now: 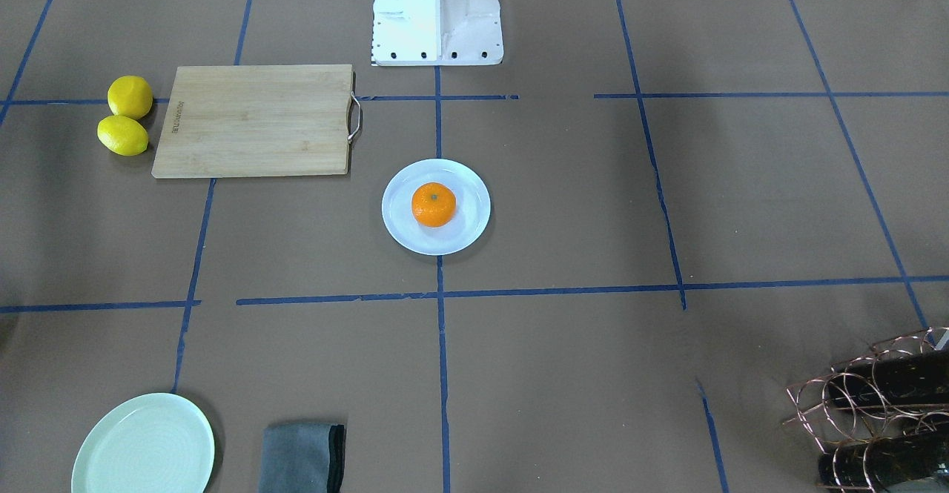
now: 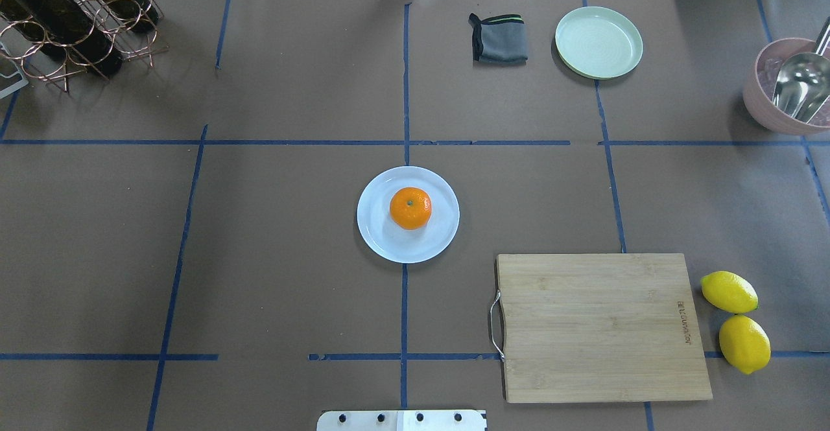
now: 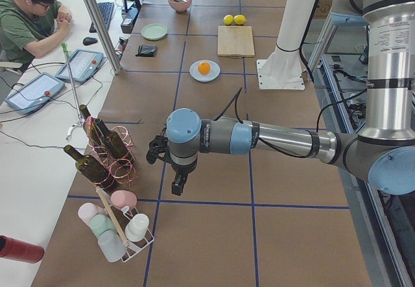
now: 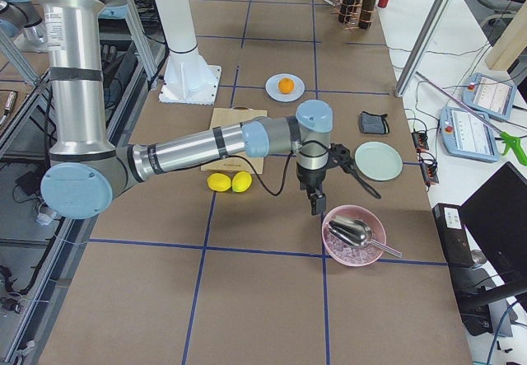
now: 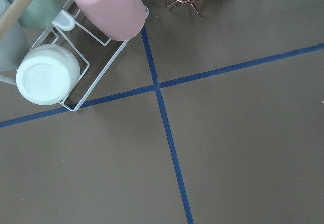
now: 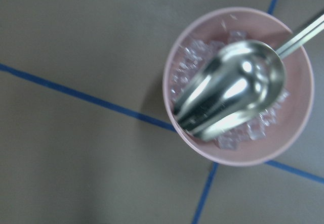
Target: Pick orange to plate
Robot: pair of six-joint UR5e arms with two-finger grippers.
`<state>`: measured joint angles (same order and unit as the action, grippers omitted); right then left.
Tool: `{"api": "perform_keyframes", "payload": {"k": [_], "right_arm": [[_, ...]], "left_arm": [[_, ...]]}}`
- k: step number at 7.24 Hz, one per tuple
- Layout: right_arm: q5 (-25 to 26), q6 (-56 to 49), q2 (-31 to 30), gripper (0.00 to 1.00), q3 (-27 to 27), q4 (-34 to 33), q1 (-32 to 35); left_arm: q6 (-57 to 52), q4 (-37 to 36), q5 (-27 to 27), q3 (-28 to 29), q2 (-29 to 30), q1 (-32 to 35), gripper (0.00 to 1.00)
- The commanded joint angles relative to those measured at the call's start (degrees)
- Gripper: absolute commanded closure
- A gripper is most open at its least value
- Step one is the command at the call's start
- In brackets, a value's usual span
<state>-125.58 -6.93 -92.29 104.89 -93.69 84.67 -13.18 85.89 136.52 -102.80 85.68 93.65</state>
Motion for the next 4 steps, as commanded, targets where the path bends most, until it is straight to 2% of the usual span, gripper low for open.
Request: {"api": "perform_keyframes", "payload": {"k": [1, 4], "right_arm": [[-1.0, -2.4, -6.7, 0.0, -0.3, 0.0, 4.3], [-1.5, -2.2, -7.1, 0.0, -0.8, 0.0, 4.5]], "left_arm": [[0.0, 0.0, 0.0, 0.0, 0.0, 0.0, 0.0], [0.0, 0.0, -0.1, -0.1, 0.0, 0.0, 0.0]]}}
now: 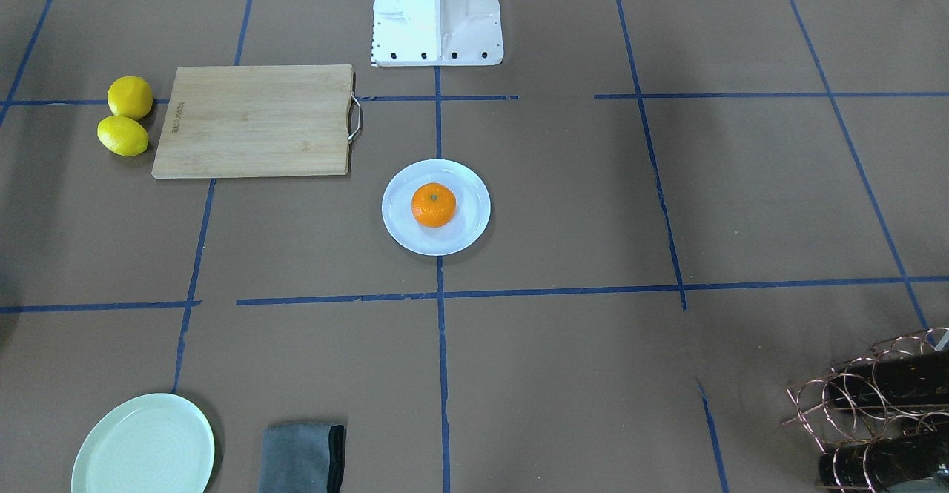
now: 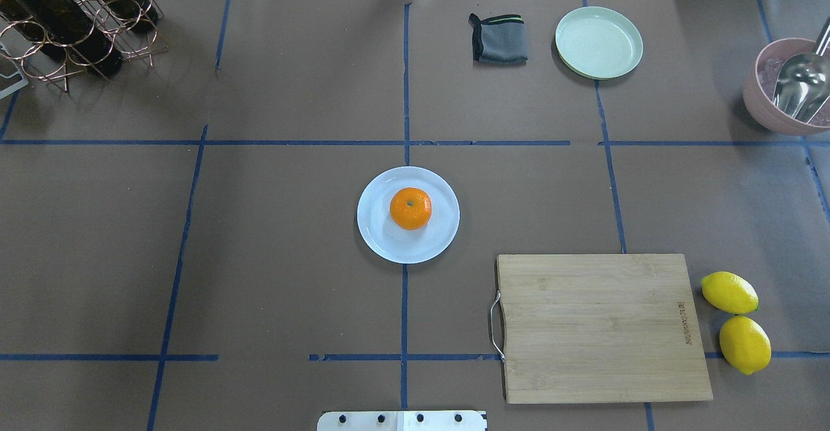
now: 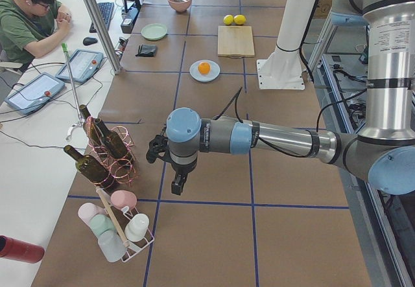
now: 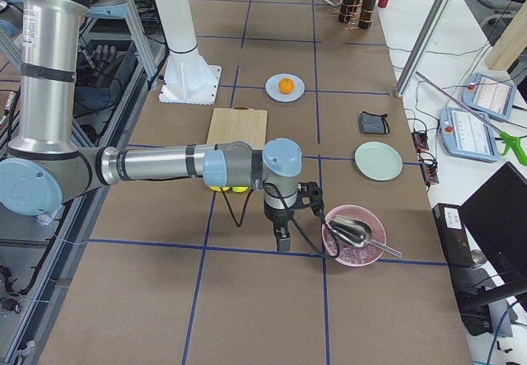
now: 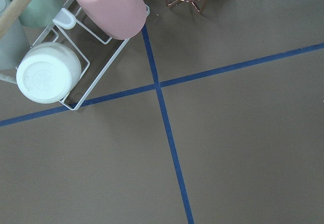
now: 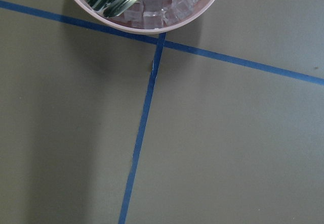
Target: Pick orange to plate
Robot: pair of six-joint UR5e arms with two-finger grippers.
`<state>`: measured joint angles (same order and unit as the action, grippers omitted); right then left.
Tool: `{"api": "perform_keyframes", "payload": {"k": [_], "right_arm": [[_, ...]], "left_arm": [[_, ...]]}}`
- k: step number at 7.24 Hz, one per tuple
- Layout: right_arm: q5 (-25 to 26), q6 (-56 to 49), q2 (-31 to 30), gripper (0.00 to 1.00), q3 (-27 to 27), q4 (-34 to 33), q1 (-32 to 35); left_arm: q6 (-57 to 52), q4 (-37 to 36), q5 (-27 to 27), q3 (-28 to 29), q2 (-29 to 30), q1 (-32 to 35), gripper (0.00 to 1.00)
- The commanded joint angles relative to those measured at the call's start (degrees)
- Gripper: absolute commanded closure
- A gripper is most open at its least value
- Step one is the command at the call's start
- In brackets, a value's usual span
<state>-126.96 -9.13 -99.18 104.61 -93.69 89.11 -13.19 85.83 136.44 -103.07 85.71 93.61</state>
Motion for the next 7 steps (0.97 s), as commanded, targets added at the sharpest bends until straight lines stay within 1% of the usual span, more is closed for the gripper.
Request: {"api": "perform_keyframes", "payload": {"k": [1, 3, 7], "right_arm": [[-0.1, 0.1, -0.1, 0.0, -0.5, 0.0, 0.1], [-2.3, 0.3, -0.1, 0.0, -0.6, 0.0, 0.1], [-2.3, 0.2, -0.2, 0.0, -1.6, 0.0, 0.1]], "left_arm": [[0.0, 0.0, -0.4, 0.0, 0.0, 0.0, 0.0], [0.0, -0.1, -0.4, 0.5, 0.0, 0.0, 0.0], [0.0, 0.0, -0.5, 0.2, -0.9, 0.0, 0.0]]}}
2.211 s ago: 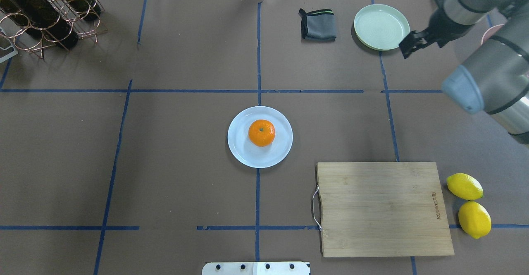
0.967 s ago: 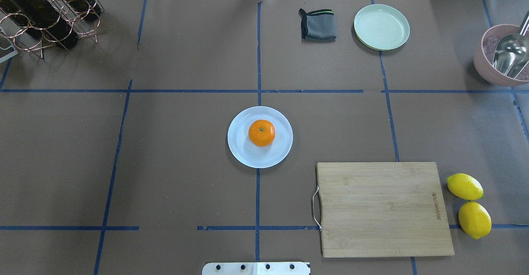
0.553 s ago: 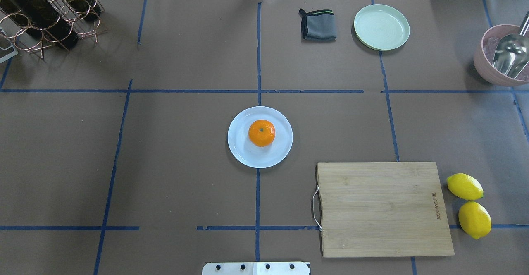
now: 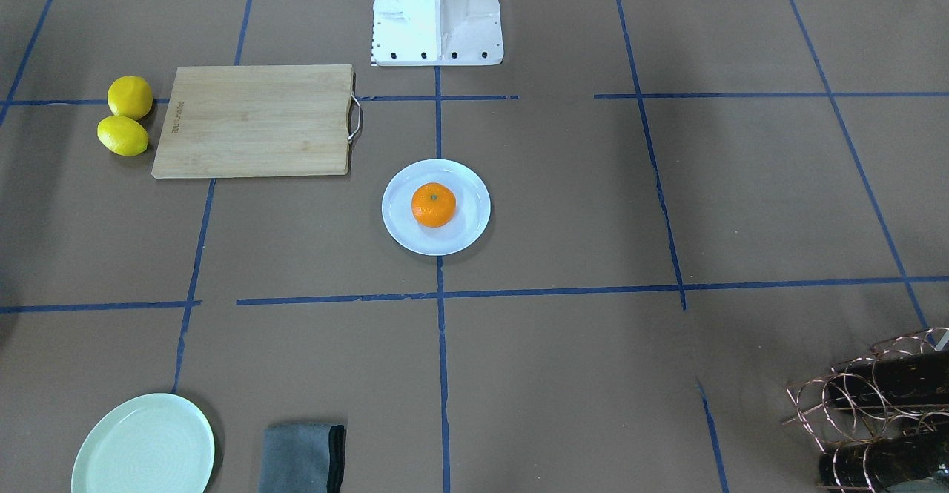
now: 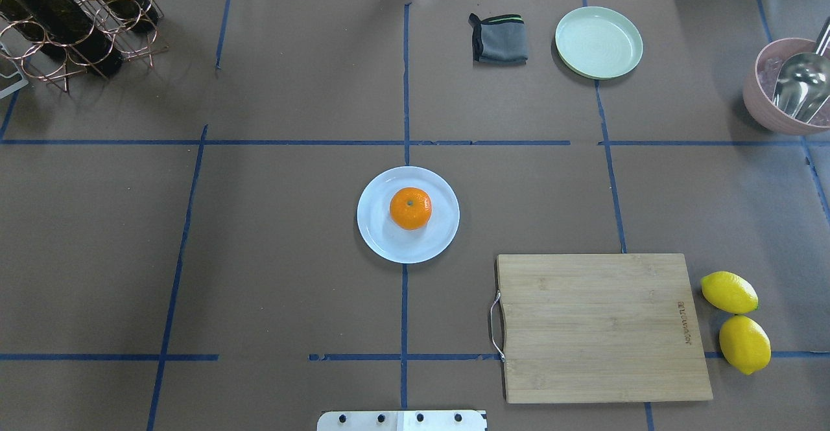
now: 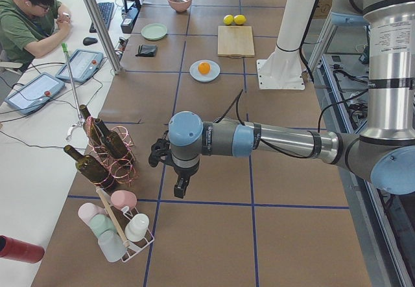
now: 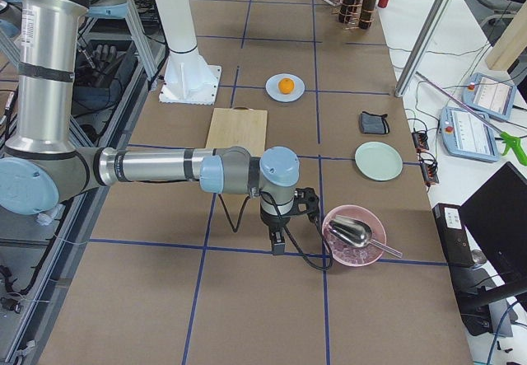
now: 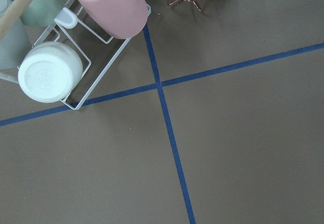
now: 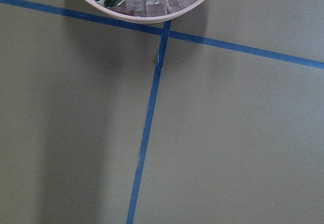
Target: Pick orange to plate
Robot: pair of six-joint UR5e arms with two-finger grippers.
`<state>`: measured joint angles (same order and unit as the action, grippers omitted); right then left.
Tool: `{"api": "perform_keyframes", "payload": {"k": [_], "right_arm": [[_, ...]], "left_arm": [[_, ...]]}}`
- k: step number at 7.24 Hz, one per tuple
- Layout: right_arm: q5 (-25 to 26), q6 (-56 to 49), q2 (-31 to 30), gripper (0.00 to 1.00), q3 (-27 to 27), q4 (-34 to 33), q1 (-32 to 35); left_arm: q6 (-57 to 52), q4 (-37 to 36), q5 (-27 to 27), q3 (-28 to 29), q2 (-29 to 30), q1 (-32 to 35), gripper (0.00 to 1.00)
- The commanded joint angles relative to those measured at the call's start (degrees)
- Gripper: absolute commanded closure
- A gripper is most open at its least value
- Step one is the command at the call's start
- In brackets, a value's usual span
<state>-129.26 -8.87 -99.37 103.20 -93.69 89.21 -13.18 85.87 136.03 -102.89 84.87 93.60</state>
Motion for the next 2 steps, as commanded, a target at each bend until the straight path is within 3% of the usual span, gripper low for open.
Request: {"api": "perform_keyframes", "payload": {"k": [1, 2], "right_arm": [[0.0, 0.0, 0.0, 0.0, -0.3, 0.0, 0.0], [0.0, 0.0, 0.0, 0.0, -0.5, 0.0, 0.0]], "left_arm": [[0.0, 0.0, -0.1, 0.1, -0.1, 0.0, 0.0], [0.0, 0.0, -0.1, 0.1, -0.1, 0.0, 0.0]]}}
